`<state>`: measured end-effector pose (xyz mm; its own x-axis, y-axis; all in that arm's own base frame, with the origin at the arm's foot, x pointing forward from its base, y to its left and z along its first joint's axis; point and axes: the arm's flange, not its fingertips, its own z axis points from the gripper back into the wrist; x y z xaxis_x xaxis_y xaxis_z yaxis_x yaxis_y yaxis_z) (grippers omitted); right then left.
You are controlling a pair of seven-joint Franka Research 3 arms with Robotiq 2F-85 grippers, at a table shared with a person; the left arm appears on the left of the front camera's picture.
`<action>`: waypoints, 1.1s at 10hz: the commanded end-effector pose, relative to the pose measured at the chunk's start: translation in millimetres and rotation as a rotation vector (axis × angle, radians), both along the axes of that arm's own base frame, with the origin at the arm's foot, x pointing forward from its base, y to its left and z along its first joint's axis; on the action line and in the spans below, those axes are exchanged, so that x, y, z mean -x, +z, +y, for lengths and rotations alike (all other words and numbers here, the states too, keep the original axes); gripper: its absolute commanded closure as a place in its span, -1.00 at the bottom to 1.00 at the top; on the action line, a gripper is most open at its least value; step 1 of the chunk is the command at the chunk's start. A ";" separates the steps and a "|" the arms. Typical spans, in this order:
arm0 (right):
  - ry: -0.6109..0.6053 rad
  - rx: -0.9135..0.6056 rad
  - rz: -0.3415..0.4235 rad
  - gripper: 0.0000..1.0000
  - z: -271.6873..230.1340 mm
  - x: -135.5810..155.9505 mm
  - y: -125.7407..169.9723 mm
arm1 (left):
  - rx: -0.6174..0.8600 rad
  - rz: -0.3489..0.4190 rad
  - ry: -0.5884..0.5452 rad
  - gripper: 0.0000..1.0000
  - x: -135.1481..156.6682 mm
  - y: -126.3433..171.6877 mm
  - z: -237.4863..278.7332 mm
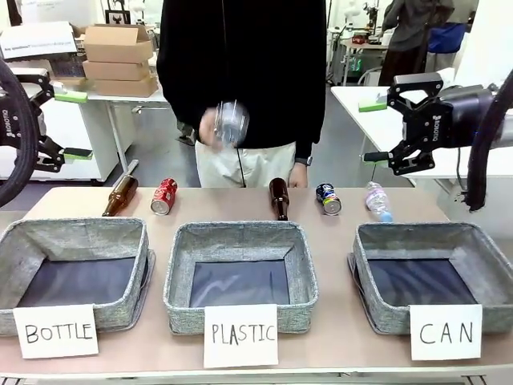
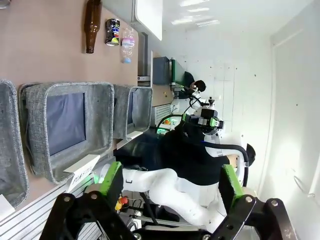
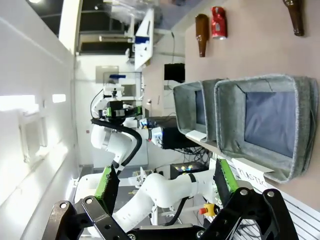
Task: Sort the can waste into the basket.
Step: Pick up the can waste from the table and place it in the right Fabric basket.
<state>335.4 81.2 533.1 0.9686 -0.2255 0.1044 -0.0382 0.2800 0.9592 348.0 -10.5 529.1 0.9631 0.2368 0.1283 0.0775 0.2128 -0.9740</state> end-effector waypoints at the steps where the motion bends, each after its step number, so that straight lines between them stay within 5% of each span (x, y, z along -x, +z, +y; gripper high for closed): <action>1: 0.000 -0.001 0.000 -1.00 0.2 0.0 0.2 | 0.000 -0.017 -0.015 -1.00 -2.0 0.3 -0.1; 3: -0.103 0.620 -0.095 -1.00 24.0 -59.6 -14.9 | 0.000 -0.017 -0.015 -1.00 -2.0 0.3 -0.1; 5: -0.123 0.879 -0.086 -1.00 28.4 -101.5 -31.8 | 0.000 -0.017 -0.015 -1.00 -2.0 0.3 -0.1; 7: -0.183 0.855 -0.004 -1.00 30.1 -125.2 -46.3 | 0.000 -0.017 -0.015 -1.00 -2.0 0.3 -0.1; 8: -0.073 0.756 -0.141 -1.00 30.6 -95.8 -39.7 | 0.000 -0.017 -0.015 -1.00 -2.0 0.3 -0.1; 11: -0.099 0.821 -0.116 -1.00 29.3 -114.3 -51.8 | 0.000 -0.017 -0.015 -1.00 -2.0 0.3 -0.1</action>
<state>441.6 114.9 492.6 0.9204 -0.1069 0.3760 -0.0872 0.8816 0.4640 348.6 -11.1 528.4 0.9639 0.2341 0.1265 0.0755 0.2155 -0.9736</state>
